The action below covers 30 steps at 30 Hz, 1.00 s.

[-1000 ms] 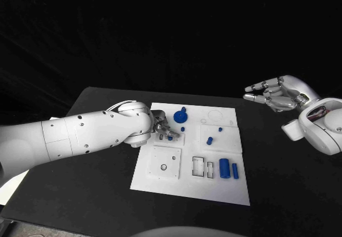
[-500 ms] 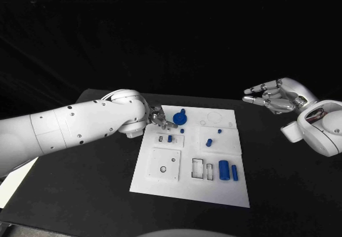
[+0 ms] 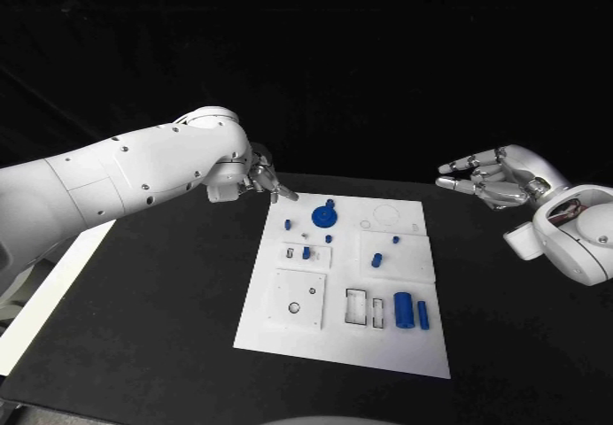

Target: Assemble the parts on the task board

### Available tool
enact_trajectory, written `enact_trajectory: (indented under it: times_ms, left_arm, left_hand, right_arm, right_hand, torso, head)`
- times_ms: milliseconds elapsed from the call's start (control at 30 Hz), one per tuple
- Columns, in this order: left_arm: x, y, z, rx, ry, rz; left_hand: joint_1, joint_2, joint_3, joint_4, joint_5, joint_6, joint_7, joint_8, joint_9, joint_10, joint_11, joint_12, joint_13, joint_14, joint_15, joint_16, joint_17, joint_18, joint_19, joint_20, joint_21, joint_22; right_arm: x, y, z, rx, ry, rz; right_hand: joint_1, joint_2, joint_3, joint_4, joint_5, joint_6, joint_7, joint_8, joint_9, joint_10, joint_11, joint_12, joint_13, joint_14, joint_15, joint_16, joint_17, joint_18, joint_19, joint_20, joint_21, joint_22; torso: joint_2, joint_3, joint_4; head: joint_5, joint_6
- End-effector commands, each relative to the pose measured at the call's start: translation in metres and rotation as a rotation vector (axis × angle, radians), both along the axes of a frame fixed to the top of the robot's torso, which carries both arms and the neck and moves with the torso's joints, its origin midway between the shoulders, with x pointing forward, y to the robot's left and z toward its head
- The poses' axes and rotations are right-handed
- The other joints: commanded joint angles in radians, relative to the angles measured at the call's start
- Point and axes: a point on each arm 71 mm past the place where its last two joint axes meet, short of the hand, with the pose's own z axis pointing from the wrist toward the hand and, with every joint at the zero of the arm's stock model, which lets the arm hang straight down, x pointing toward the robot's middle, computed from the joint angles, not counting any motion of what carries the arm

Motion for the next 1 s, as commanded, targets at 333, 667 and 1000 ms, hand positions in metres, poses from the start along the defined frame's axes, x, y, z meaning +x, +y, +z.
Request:
enact_trajectory:
  times_ms: [333,667,1000]
  left_arm:
    - [0.017,-0.009,-0.029,0.074,0.057,-0.005]
    - [0.02,-0.018,-0.043,0.076,0.066,-0.008]
    - [0.019,-0.019,-0.051,0.088,0.092,-0.011]
  left_hand:
    - [0.045,0.022,-0.039,-0.002,0.003,-0.011,0.022,-0.074,-0.068,-0.008,0.016,-0.002,-0.002,0.104,0.021,0.003,0.263,-0.001,0.034,0.022,0.0,0.043]
    - [0.025,0.028,-0.068,0.003,0.001,0.011,0.022,-0.09,-0.094,-0.002,0.017,0.005,0.004,0.104,0.023,0.003,0.263,-0.003,0.037,0.025,0.005,0.052]
    - [0.053,0.035,-0.075,-0.004,0.004,0.028,0.019,-0.095,-0.107,-0.002,0.014,0.006,0.004,0.104,0.021,0.003,0.263,-0.003,0.038,0.024,0.006,0.054]
  right_arm:
    - [0.0,0.004,-0.002,0.002,0.004,0.021]
    - [0.0,0.007,-0.003,0.003,0.006,0.026]
    - [0.0,0.007,-0.003,0.003,0.007,0.027]
  right_hand:
    - [-0.003,0.006,-0.007,-0.001,0.007,0.007,0.001,0.001,0.001,-0.007,0.001,-0.003,-0.002,0.081,0.006,-0.004,0.169,-0.012,0.076,0.007,-0.007,0.185]
    - [-0.003,0.006,-0.007,-0.001,0.007,0.007,0.001,0.001,0.001,-0.007,0.001,-0.003,-0.002,0.081,0.006,-0.004,0.169,-0.012,0.076,0.007,-0.007,0.185]
    - [0.0,0.007,-0.007,-0.002,0.009,0.007,0.001,0.001,0.001,-0.007,0.001,-0.003,-0.002,0.081,0.006,-0.004,0.17,-0.012,0.076,0.007,-0.007,0.185]
  torso:
    - [0.004,-0.0054,-0.0023]
    - [0.003,-0.0038,-0.0015]
    - [0.002,-0.0036,-0.0013]
  head:
    - [0.004,0.004]
    - [0.003,0.001]
    - [0.001,-0.001]
